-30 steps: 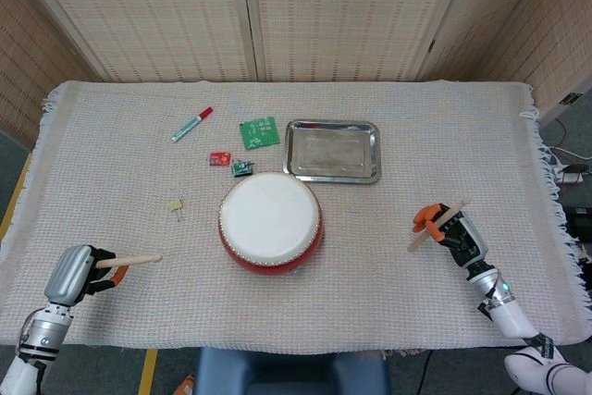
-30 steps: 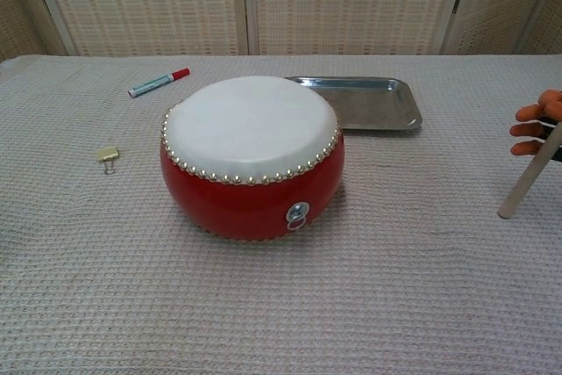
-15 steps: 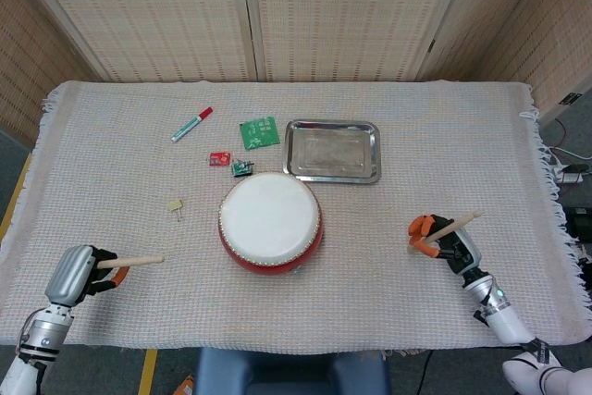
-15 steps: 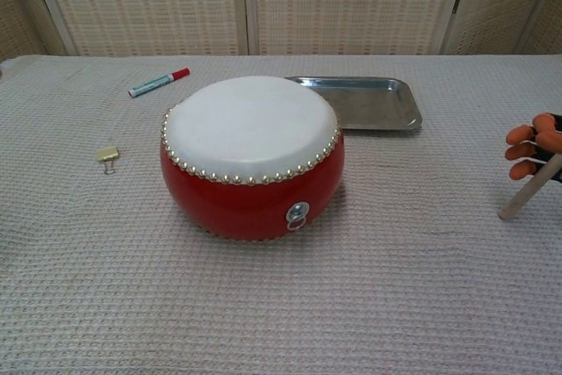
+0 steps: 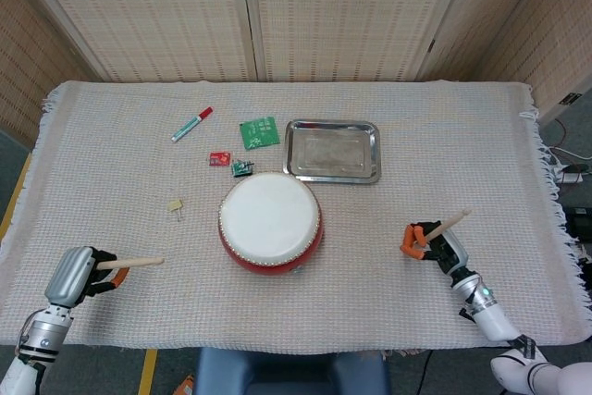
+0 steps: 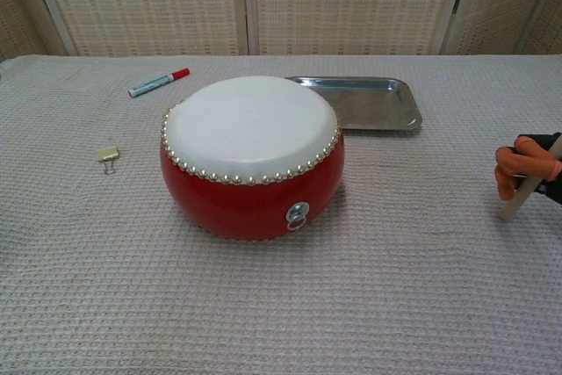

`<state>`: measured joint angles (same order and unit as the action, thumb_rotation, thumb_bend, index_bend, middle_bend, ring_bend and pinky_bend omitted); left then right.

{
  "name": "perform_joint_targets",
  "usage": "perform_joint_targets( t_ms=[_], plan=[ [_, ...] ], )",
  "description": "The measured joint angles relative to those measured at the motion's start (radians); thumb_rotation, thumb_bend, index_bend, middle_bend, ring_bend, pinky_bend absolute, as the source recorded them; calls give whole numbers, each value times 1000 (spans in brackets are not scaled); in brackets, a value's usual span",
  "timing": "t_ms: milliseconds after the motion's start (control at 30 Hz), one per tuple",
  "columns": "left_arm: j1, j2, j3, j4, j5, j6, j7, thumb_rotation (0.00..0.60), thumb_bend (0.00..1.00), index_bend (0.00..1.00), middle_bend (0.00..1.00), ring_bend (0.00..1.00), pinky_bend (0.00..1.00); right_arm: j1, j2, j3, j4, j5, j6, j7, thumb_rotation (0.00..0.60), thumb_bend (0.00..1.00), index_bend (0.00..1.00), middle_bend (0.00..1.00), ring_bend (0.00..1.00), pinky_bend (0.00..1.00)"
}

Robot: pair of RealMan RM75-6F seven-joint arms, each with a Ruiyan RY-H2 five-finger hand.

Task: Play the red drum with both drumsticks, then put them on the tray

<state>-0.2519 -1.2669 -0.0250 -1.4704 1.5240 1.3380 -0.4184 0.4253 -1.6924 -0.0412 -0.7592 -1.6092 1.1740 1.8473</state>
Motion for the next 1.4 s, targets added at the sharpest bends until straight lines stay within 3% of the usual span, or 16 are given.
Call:
perform_joint_targets(
  t_ms=[333, 533, 767, 933, 1133, 1400],
  plan=[
    [0, -7, 4, 17, 2, -3, -18, 600, 414, 1000, 1000, 1000, 1000, 6, -27, -3, 0, 11, -20, -71, 600, 65, 995, 799, 719, 735],
    [0, -9, 5, 23, 3, -5, -26, 600, 415, 1000, 1000, 1000, 1000, 10, -39, 0, 5, 18, -30, -87, 600, 74, 1000, 888, 821, 825],
    [-2, -15, 6, 33, 6, -7, -34, 600, 414, 1000, 1000, 1000, 1000, 9, -94, 17, 49, 38, -34, -161, 600, 234, 1000, 998, 985, 997],
    [-4, -15, 6, 38, 5, -9, -34, 600, 415, 1000, 1000, 1000, 1000, 2, -125, 34, 80, 49, -7, -202, 600, 405, 1000, 1000, 1000, 1000],
    [-8, -16, 5, 44, 3, -18, -32, 600, 414, 1000, 1000, 1000, 1000, 2, -131, 39, 95, 46, 13, -254, 600, 493, 1000, 1000, 1000, 1000],
    [-24, 5, 6, 37, 10, -36, 31, 600, 415, 1000, 1000, 1000, 1000, 19, -64, 46, 31, 43, 9, -519, 600, 572, 1000, 1000, 1000, 1000]
  ],
)
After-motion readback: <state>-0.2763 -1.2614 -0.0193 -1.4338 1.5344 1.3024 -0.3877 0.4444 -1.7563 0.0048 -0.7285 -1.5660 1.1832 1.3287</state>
